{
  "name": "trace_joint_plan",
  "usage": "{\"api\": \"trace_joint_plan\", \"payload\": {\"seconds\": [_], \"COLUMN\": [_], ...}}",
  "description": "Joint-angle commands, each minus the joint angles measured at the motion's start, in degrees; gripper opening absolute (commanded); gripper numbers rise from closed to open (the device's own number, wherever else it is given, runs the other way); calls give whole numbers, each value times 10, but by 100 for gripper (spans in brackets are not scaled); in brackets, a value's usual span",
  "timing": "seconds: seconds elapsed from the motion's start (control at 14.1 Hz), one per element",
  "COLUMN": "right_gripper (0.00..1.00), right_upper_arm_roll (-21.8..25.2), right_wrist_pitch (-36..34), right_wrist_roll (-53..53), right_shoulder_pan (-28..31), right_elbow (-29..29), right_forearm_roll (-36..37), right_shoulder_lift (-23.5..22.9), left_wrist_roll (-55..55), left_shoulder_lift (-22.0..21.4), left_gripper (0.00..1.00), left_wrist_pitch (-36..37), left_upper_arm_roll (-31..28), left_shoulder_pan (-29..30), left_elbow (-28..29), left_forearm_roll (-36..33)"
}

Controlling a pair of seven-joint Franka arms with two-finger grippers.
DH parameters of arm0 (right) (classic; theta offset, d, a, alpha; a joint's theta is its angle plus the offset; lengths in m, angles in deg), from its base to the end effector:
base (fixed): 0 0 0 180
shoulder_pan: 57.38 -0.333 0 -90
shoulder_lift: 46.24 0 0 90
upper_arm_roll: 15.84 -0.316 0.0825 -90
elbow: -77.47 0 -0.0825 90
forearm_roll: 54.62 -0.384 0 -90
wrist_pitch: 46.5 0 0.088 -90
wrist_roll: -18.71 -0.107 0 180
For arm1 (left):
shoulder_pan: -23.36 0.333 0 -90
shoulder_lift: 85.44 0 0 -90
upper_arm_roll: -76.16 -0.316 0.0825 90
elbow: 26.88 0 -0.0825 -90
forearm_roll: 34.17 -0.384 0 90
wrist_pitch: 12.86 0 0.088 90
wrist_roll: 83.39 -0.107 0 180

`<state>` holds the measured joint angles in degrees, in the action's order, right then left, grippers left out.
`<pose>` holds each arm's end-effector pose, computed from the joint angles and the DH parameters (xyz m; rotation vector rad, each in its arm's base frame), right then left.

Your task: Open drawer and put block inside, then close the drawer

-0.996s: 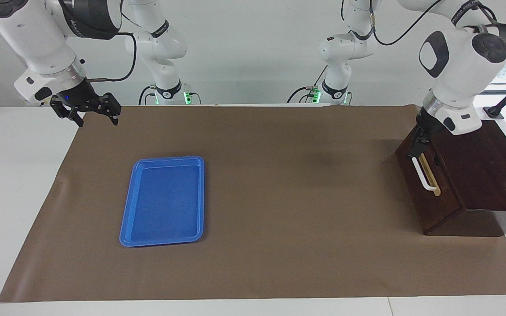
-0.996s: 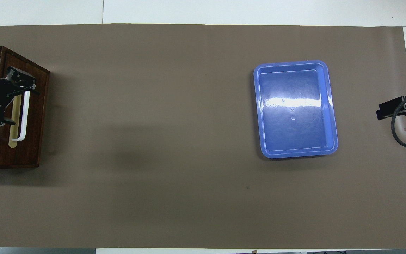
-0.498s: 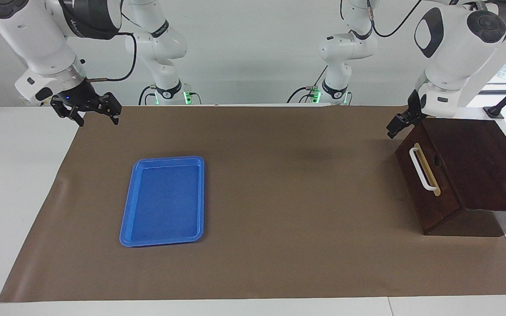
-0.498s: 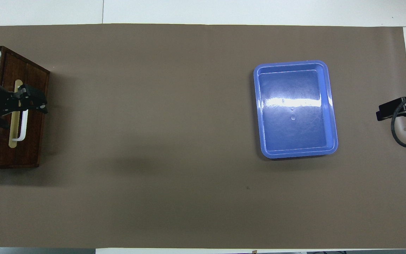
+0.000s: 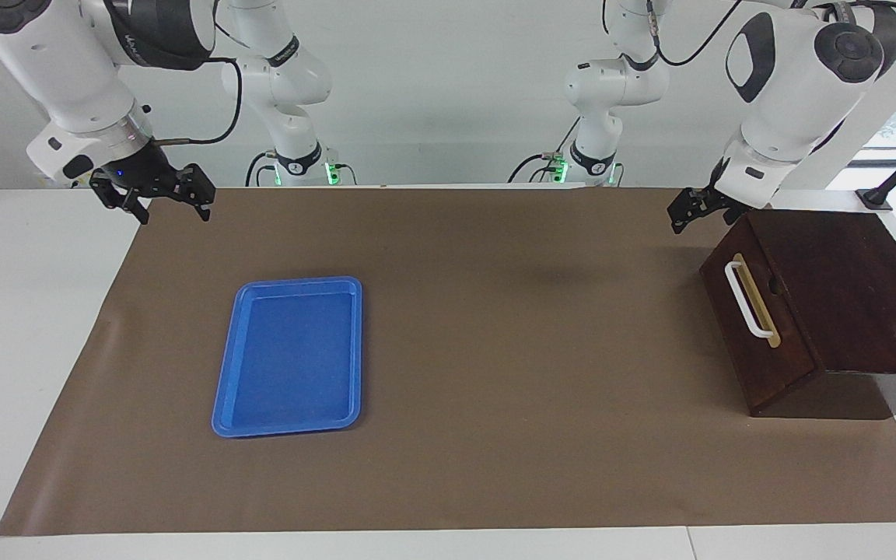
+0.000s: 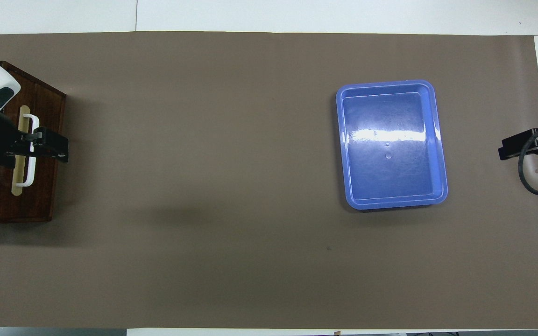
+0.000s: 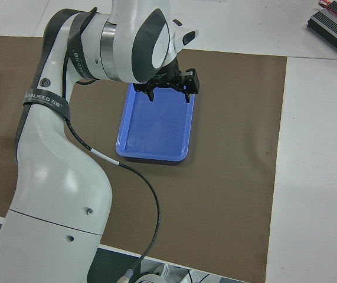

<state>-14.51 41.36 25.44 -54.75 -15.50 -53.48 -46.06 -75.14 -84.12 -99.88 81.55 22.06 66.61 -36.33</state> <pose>0.5461 -0.0400 0.5988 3.1260 0.0758 -0.1369 0.5488 -0.0596 0.5792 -3.0819 -0.0408 0.2008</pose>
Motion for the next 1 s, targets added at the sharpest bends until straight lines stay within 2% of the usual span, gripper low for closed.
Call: {"api": "trace_joint_plan", "payload": {"seconds": [0.0,0.5,0.64,0.92], "right_gripper": [100,100,100,100], "right_upper_arm_roll": [-6,-7,-6,-6], "right_wrist_pitch": [-3,-3,-3,-3], "right_wrist_roll": [-1,-1,-1,-1], "right_shoulder_pan": [10,9,9,9], "right_elbow": [-10,-10,-9,-9], "right_forearm_roll": [2,2,2,2], "right_shoulder_lift": [9,9,9,9], "left_wrist_roll": [-18,-35,-76,-82], "left_shoulder_lift": [-2,-5,-4,2], "left_gripper": [100,100,100,100], "left_wrist_pitch": [15,32,26,19], "left_upper_arm_roll": [-19,-25,-41,-71], "left_shoulder_pan": [-27,-30,-32,-36], "left_elbow": [-15,-16,-16,-27], "left_forearm_roll": [6,7,8,12]}}
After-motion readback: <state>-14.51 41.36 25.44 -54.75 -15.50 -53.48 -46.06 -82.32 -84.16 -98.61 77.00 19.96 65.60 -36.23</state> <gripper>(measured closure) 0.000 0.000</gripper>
